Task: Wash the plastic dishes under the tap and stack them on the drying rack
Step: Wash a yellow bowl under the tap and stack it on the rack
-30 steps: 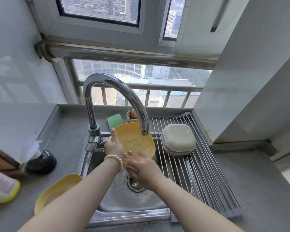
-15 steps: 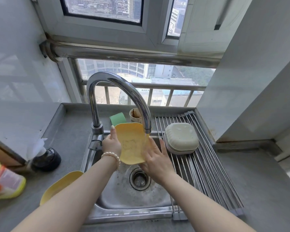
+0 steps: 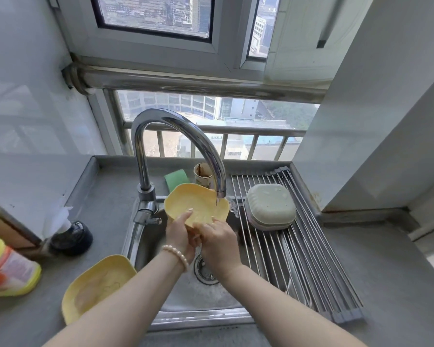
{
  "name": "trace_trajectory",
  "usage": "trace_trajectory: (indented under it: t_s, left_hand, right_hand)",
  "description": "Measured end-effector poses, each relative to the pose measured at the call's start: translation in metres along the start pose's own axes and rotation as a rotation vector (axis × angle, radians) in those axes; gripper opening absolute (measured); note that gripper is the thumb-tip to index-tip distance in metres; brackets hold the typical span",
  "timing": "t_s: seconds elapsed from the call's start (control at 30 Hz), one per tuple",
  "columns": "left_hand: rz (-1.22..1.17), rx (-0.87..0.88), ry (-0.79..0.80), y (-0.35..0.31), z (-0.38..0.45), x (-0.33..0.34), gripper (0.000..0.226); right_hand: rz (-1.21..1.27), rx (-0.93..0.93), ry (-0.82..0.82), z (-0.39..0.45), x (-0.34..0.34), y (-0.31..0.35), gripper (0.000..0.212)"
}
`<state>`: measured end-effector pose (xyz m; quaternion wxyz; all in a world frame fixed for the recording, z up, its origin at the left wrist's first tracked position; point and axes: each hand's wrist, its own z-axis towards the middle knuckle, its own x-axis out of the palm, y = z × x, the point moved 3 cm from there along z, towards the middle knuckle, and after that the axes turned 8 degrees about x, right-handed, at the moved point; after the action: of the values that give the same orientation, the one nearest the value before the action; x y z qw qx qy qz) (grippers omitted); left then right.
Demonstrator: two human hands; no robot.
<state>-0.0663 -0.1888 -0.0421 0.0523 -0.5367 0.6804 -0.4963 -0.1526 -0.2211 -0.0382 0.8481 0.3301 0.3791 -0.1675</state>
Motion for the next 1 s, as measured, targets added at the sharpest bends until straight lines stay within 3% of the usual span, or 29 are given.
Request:
trace_trajectory:
  t_s: [0.1, 0.23, 0.3, 0.37, 0.43, 0.63, 0.73, 0.8, 0.9, 1.0]
  left_hand:
    - [0.055, -0.024, -0.024, -0.011, 0.009, -0.002, 0.048]
    - [0.257, -0.026, -0.04, -0.024, 0.015, -0.007, 0.032]
    - [0.339, -0.05, -0.028, -0.026, 0.016, -0.01, 0.027]
    - [0.369, -0.09, 0.002, -0.025, 0.011, -0.01, 0.016]
    - [0.373, -0.111, 0.037, -0.022, 0.011, -0.01, 0.019]
    - [0.231, 0.159, 0.004, 0.007, -0.017, -0.006, 0.043]
    - [0.23, 0.232, -0.045, 0.004, -0.016, -0.006, 0.031]
    - [0.311, 0.264, -0.061, -0.006, -0.005, -0.007, 0.019]
    - [0.441, 0.33, -0.037, -0.021, 0.006, -0.01, 0.015]
    - [0.493, 0.259, -0.025, -0.023, 0.015, -0.016, 0.023]
  right_hand:
    - [0.262, 0.095, 0.012, -0.009, -0.004, -0.004, 0.013]
    - [-0.005, -0.201, 0.019, -0.008, -0.012, -0.026, 0.019]
    - [-0.2, -0.214, 0.116, -0.004, -0.012, -0.044, 0.019]
    - [-0.408, -0.17, 0.249, -0.002, -0.009, -0.054, 0.035]
    - [-0.447, -0.157, 0.309, -0.003, -0.004, -0.054, 0.046]
    - [-0.174, -0.101, 0.16, -0.005, 0.0, -0.018, 0.03]
    - [0.004, -0.035, 0.047, -0.008, 0.002, -0.011, 0.007]
    - [0.08, -0.017, -0.018, -0.009, -0.004, -0.02, 0.018]
    - [-0.005, -0.201, -0.029, -0.01, -0.012, -0.031, 0.021]
    - [-0.23, -0.283, 0.087, -0.006, -0.015, -0.045, 0.009]
